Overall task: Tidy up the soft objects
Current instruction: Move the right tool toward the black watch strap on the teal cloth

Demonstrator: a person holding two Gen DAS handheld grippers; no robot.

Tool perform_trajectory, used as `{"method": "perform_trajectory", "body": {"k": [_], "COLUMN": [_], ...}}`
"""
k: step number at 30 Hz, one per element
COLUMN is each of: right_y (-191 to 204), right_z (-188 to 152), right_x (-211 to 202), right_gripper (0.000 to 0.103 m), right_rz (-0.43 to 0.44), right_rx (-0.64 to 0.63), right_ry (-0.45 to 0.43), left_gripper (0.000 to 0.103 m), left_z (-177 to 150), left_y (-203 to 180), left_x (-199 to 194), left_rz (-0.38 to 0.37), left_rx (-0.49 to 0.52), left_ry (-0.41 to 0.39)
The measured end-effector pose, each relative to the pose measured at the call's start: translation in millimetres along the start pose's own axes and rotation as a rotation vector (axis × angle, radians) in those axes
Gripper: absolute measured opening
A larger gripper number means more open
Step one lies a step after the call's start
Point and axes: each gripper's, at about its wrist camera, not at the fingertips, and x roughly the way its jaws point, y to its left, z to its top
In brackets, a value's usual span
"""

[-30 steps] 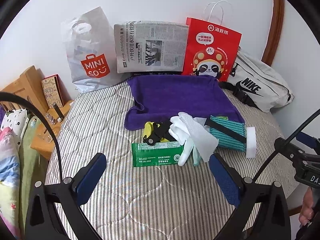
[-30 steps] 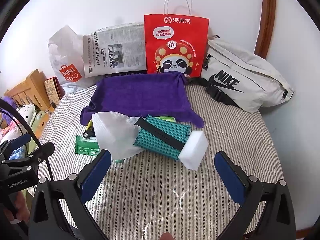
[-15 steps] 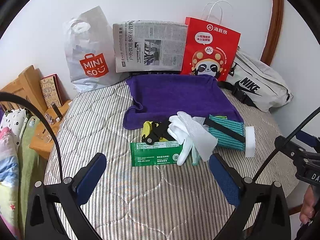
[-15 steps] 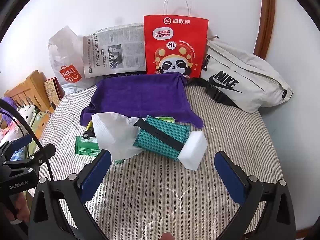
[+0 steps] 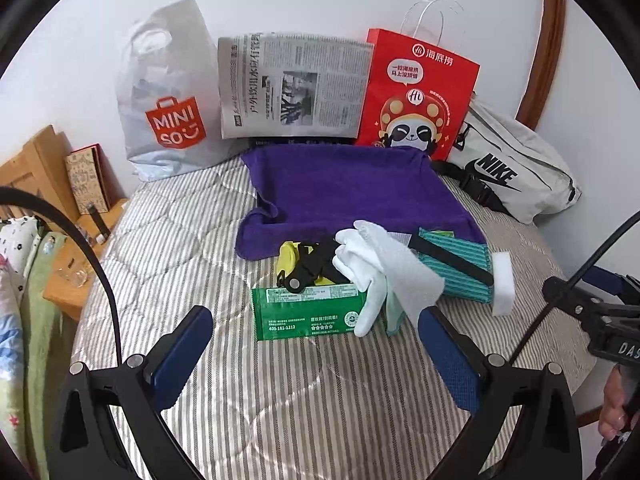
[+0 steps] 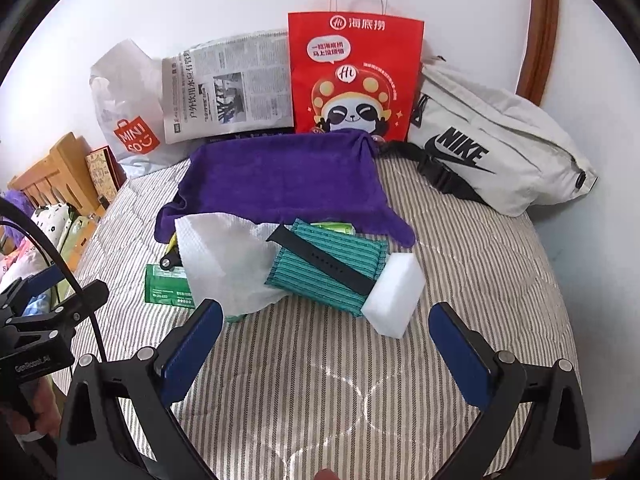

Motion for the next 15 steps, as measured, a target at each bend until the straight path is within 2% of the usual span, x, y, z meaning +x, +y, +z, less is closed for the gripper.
{"method": "perform_trajectory", "body": {"k": [3,9,11,15], "right_y": [-2.3,-10.6,-13.8,-17.7], "right_z": [0.0,-1.5,-2.6,-6.6], "right_x": [6.8,25.0,32.9,53.5], "right_gripper": [0.102,0.101,0.096,0.096], "right_rz": [0.0,-0.005,-0.004,-0.003], "right_rx": [0.007,0.034,0.042,0.049], "right_ry": [0.005,0.01,0.019,0.065], "left_gripper": [0.102,0.091,0.091,0.091], "left_z": [-1.1,-2.7,-3.1,1.1], "left_y": [6.6,18.5,19.3,16.2], "left_x": [17.2,62.0,75.6,99.0], "left_rz": [0.015,0.022,0.03,0.04], "left_rx": [0.013,0.045,0.069,0.124], "left_ry": [0.001,0.038,0.053,0.07]}}
